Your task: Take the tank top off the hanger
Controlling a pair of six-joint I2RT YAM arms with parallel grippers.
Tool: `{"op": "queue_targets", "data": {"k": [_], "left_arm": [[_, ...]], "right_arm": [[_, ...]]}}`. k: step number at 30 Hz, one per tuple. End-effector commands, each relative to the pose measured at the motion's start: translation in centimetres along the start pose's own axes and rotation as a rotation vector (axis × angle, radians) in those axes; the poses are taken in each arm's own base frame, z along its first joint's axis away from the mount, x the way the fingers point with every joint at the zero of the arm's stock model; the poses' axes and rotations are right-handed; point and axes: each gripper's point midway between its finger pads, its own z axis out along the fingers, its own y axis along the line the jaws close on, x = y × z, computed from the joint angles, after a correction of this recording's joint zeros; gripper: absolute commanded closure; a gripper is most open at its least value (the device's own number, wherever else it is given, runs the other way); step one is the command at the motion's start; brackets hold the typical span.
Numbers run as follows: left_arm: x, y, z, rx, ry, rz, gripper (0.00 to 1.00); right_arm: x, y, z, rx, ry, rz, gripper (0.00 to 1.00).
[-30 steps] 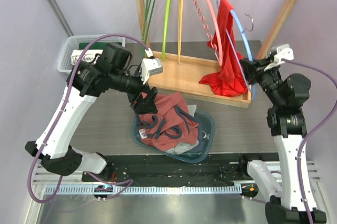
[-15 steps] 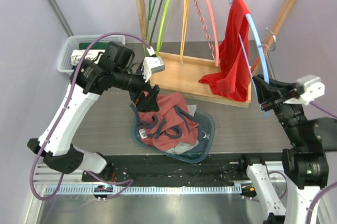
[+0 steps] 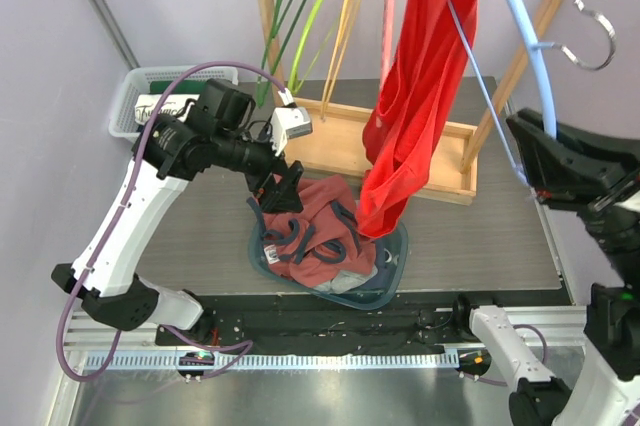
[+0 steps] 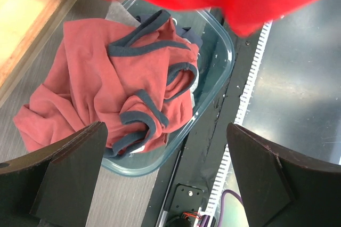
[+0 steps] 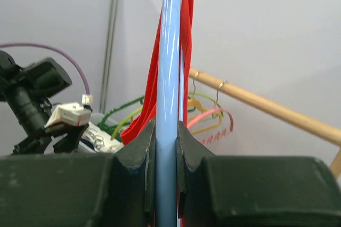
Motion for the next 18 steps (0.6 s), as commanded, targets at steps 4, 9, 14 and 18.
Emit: {"op": "queue_targets", "data": {"k": [4,9,14,18], "left_arm": [[-0.6,-1.3,-1.4,0.006,-0.066,0.034,0.00],[-0.2,-1.4,-1.3,0.011,-0.060,0.026,0.00],[-0.2,-1.5,-1.5,0.010,-0.069,0.026,0.00],[-0.2,-1.4,-1.8,0.002,-0.077,0.020,0.00]], "right_arm": [[-8.4,1.5,3.1,-0.156,-0.219,-0.022,0.99],[-11.2,1.8,4.2,-0.219,-0.318,-0.010,0.99],[-14.1,2.5,4.5,-0.276,-0.405,-0.028,0.99],[-15.1,2.4,5.2,-0.300,-0.446,0.005,0.99]]}}
